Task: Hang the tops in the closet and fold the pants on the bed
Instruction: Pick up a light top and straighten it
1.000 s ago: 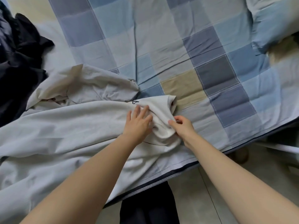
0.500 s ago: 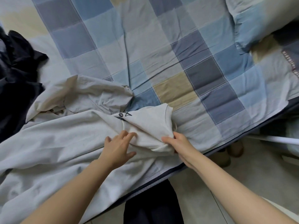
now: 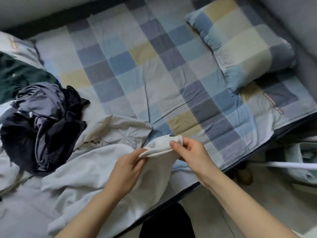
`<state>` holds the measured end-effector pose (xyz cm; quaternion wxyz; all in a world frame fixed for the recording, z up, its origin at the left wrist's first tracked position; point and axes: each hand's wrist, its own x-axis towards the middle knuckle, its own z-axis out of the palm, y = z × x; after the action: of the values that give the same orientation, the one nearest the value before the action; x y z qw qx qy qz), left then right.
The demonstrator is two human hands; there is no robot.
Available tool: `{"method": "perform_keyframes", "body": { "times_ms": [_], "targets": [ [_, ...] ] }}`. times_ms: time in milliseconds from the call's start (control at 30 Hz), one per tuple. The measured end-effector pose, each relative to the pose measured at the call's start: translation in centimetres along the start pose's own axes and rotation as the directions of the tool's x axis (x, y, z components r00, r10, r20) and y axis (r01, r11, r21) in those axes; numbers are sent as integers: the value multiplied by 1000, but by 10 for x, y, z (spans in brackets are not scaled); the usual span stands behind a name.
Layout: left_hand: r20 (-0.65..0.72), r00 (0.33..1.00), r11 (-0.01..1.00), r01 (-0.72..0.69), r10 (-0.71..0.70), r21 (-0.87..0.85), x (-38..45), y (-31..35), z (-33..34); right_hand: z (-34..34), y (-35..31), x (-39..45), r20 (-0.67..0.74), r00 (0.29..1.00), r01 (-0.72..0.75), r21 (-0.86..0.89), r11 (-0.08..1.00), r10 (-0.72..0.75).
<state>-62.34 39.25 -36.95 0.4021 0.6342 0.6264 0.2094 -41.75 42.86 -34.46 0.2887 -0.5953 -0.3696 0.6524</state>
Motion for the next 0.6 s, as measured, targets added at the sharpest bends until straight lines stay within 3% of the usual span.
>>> {"method": "perform_keyframes", "body": {
  "times_ms": [200, 367, 433, 533, 600],
  "targets": [
    [-89, 989, 944, -137, 115, -299, -43, 123, -120, 12, -91, -94, 217, 968, 126, 24, 992, -128],
    [-134, 964, 884, -264, 230, -385, -76, 224, -203, 36, -146, -162, 303, 923, 309, -219, 925, -237],
    [-173, 942, 861, -332, 286, -385, -89, 261, -232, 41, -173, -179, 285, 913, 354, -194, 915, -293],
    [-204, 898, 825, -439, 390, -355, -103, 309, -263, 33, -222, -195, 130, 926, 362, -35, 932, -355],
    [-210, 874, 790, -485, 437, -374, -109, 333, -278, 21, -254, -205, 101, 904, 425, -97, 900, -416]
  ]
}}
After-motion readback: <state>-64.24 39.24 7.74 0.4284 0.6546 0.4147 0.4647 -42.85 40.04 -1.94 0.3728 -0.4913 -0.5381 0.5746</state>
